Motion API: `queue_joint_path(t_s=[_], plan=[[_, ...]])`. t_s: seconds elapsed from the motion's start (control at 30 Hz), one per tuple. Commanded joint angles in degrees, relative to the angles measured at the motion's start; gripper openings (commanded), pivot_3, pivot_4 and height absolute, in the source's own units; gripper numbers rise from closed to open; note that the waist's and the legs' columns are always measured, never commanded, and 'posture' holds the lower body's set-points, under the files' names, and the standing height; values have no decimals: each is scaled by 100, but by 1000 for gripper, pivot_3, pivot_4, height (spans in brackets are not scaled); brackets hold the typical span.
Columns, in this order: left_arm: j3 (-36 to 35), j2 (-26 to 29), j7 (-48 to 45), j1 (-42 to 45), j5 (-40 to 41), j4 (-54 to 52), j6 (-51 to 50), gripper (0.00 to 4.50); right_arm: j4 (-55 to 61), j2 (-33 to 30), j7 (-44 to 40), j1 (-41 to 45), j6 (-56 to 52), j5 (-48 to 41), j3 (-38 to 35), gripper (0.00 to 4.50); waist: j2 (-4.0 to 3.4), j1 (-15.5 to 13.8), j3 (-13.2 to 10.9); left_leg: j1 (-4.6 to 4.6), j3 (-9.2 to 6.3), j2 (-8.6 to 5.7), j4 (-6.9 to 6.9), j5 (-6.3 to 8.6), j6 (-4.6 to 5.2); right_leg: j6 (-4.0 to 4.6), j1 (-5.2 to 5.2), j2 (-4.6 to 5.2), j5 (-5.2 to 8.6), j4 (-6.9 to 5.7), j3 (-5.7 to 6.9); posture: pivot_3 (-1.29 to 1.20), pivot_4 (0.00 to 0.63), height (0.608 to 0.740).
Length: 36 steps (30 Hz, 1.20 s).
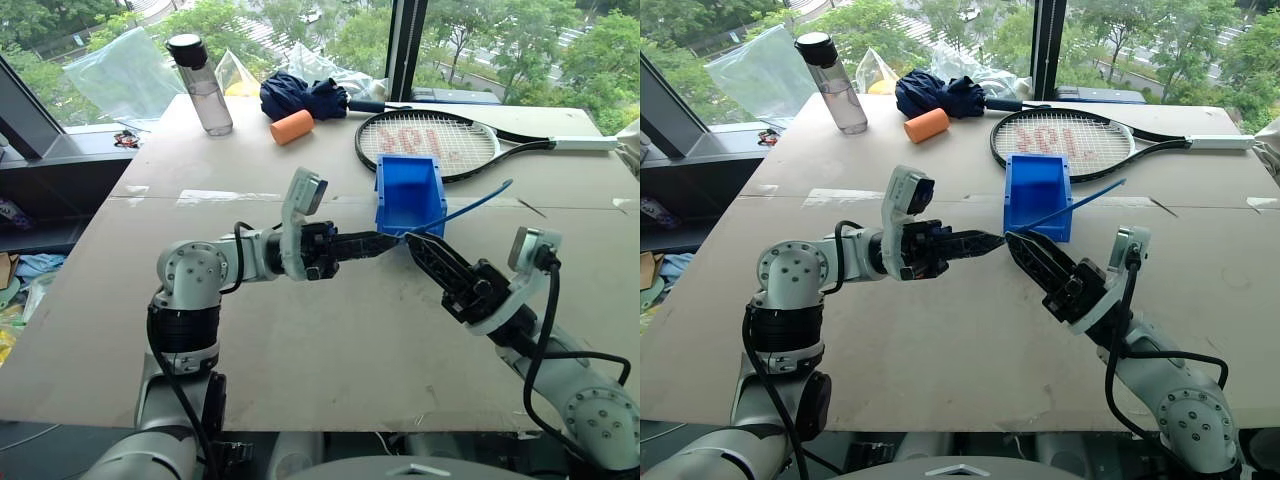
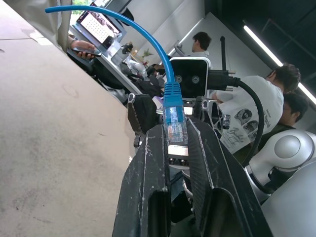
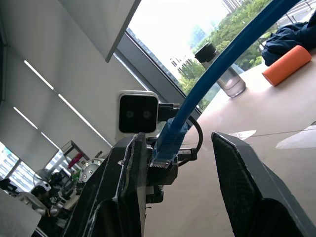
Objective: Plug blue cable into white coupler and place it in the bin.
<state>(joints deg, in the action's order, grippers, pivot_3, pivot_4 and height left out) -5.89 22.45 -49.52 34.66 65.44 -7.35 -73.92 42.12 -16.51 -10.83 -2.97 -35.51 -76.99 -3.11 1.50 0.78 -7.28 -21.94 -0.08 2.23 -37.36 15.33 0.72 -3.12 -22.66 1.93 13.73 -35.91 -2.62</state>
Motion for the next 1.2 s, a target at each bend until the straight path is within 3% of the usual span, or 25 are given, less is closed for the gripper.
queue_joint_path(t_s=[0.03,0.07,0.1,0.23,0.4,0.6,0.87,1.2], plan=[[84,69,-34,15,111,-256,21,0,61,11,-82,30,143,-128,29,944,-1,1,0,0,0,0,0,0,0,0,0,0,0,0,0,0,150,740],[97,84,-37,9,108,-263,32,0,58,11,-82,29,152,-130,36,379,-2,1,-1,1,0,0,0,0,0,0,0,0,0,0,0,0,150,740],[113,104,-46,2,99,-271,49,0,57,6,-88,27,160,-132,43,128,-3,1,-2,0,-1,0,0,0,0,0,0,0,0,0,0,0,150,740],[199,196,-94,-36,-60,-340,251,0,51,-31,-103,24,179,-163,67,38,-4,0,-3,0,0,0,0,0,0,1,0,0,0,0,0,0,150,740],[151,407,59,-190,-604,-537,903,2293,52,-113,-178,-22,177,-204,50,0,-7,-1,-5,0,0,0,1,0,0,1,0,1,1,1,0,0,150,740],[247,1295,-5,-868,-2847,-225,3413,4459,-75,-140,-267,-138,253,-28,9,0,-17,4,-11,9,5,0,13,0,0,3,-1,0,1,2,-7,0,150,740],[621,1805,-957,-518,-4467,2102,5983,4459,-160,-113,-322,-159,362,107,17,0,-16,-85,-15,-2,20,-5,11,0,-1,5,-3,12,2,13,-4,0,150,740],[1246,1033,-1418,1234,-5814,5811,8058,4459,-136,-176,-310,-111,435,229,-100,0,3,-145,-16,-12,52,-4,4,0,0,1,-5,10,-1,15,-4,0,150,740]])
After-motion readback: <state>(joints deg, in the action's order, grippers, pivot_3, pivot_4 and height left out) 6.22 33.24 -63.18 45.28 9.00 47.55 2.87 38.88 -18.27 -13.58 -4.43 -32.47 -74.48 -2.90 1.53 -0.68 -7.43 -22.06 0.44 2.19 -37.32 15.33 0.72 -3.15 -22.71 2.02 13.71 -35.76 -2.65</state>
